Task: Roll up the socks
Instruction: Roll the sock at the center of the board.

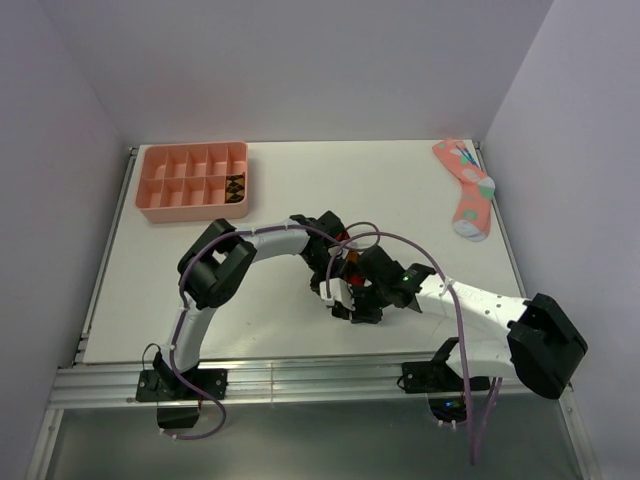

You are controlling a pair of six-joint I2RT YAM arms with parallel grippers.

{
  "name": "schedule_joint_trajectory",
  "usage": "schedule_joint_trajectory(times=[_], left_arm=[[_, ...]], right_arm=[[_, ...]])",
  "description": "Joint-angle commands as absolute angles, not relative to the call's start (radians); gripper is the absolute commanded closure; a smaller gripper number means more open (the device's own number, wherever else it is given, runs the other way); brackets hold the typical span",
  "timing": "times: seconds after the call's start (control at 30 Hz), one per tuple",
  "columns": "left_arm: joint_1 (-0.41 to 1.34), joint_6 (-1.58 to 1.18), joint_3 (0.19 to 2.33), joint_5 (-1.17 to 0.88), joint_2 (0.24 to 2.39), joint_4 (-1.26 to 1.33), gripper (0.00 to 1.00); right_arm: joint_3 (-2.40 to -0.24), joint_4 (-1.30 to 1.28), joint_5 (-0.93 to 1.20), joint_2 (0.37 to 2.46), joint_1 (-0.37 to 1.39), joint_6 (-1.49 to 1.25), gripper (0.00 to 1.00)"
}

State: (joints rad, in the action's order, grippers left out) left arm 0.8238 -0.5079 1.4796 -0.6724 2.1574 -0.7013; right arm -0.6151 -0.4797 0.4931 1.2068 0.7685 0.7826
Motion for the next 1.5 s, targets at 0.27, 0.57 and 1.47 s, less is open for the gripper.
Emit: schedule_joint_trajectory(times=[0.27, 0.57, 1.47], left_arm=[[0.816, -0.451, 1.506, -0.641, 2.174, -0.742, 1.0], [0.805, -0.457, 1.502, -0.653, 2.169, -0.733, 1.0], [0.787, -0.483, 1.506, -0.689, 2.174, -0.719, 0.99]], right_arm=[[-0.604, -0.348, 0.407, 1.287, 0.787, 0.79, 0.67], [-0.557, -0.347, 0.361, 1.304, 0.785, 0.795, 0.69], [-0.554, -0.445, 0.295, 1.289, 0.785, 0.821, 0.56]])
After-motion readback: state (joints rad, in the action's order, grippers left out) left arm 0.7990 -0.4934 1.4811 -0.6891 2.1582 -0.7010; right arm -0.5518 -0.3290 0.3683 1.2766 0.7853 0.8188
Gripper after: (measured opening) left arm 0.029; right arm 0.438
